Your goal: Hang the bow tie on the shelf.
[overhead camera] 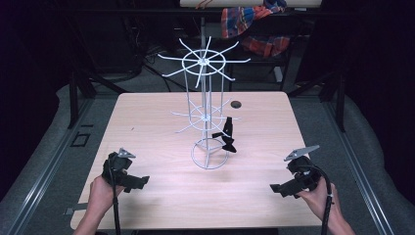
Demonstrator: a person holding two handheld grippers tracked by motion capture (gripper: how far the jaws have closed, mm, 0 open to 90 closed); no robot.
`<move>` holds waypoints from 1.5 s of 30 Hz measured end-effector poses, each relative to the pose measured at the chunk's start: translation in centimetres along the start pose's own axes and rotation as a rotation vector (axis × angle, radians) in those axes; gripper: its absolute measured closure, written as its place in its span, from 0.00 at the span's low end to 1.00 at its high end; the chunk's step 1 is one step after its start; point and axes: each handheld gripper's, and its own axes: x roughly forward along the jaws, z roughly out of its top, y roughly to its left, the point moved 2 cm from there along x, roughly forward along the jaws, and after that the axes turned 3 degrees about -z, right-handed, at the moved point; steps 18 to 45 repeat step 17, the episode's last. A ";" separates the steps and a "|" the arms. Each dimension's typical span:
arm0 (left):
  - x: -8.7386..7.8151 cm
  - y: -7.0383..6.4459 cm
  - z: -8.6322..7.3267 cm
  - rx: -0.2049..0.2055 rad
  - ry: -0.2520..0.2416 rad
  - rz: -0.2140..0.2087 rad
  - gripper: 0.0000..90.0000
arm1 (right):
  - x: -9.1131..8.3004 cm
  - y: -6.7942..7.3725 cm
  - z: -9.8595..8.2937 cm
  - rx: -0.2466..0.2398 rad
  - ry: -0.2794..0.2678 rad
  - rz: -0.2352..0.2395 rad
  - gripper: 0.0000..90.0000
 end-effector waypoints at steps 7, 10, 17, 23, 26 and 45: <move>-0.1 -0.2 0.0 0.005 0.002 -0.002 0.00 | 1.0 -0.6 -1.8 0.017 0.054 -0.018 0.01; -0.3 -0.4 -0.1 0.012 0.001 -0.004 0.00 | 1.5 -1.1 -1.9 0.027 0.069 -0.024 0.01; -0.2 -0.4 0.0 0.010 0.003 -0.008 0.00 | 1.7 -1.2 -1.7 0.019 0.076 -0.014 0.01; -0.2 -0.4 0.0 0.010 0.003 -0.008 0.00 | 1.7 -1.2 -1.7 0.019 0.076 -0.014 0.01; -0.2 -0.4 0.0 0.010 0.003 -0.008 0.00 | 1.7 -1.2 -1.7 0.019 0.076 -0.014 0.01; -0.2 -0.4 0.0 0.010 0.003 -0.008 0.00 | 1.7 -1.2 -1.7 0.019 0.076 -0.014 0.01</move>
